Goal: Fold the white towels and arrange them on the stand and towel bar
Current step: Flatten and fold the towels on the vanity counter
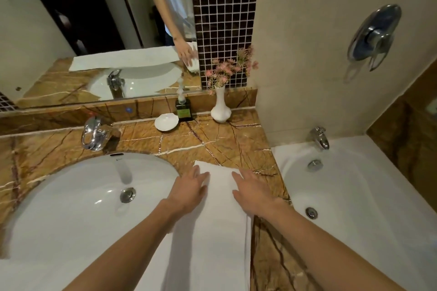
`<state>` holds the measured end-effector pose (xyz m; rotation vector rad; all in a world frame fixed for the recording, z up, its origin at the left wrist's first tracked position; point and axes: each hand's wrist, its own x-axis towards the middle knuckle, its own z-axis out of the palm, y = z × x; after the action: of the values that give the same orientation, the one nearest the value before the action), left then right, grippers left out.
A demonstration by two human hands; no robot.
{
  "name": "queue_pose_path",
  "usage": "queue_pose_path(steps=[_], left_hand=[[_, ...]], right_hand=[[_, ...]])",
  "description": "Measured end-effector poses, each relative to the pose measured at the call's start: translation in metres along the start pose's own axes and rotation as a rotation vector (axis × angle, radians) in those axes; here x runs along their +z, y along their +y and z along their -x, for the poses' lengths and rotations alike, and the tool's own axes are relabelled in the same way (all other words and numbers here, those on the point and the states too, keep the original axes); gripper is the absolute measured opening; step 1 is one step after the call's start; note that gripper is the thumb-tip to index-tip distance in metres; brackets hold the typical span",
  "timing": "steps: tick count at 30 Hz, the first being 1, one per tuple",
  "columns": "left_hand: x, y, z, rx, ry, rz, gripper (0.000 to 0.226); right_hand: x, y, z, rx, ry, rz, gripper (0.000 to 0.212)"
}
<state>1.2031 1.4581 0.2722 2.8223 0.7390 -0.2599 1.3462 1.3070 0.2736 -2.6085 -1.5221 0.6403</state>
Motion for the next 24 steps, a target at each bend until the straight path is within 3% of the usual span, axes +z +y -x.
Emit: queue_pose_path(steps=[3,8,11,14,18,24], left_hand=[[0.001,-0.003,-0.013,-0.101,0.000,0.164,0.048],[-0.006,-0.005,-0.032,-0.276,0.176,0.518,0.043],[-0.017,0.000,-0.039,-0.344,0.184,0.720,0.048],[-0.026,0.004,-0.045,-0.284,0.095,0.677,0.008],[-0.035,0.004,-0.045,-0.245,0.120,0.625,0.023],[-0.052,0.004,-0.024,-0.115,0.242,0.809,0.017]], right_hand=[[-0.001,0.004,-0.010,0.005,-0.022,-0.060,0.057],[0.000,0.001,-0.017,0.018,0.022,-0.105,0.059],[0.000,-0.001,-0.020,0.036,0.050,-0.160,0.061],[-0.003,-0.004,-0.024,0.068,0.079,-0.189,0.063],[-0.006,-0.008,-0.026,0.150,0.147,-0.201,0.046],[-0.017,-0.006,-0.014,0.245,0.189,-0.261,0.031]])
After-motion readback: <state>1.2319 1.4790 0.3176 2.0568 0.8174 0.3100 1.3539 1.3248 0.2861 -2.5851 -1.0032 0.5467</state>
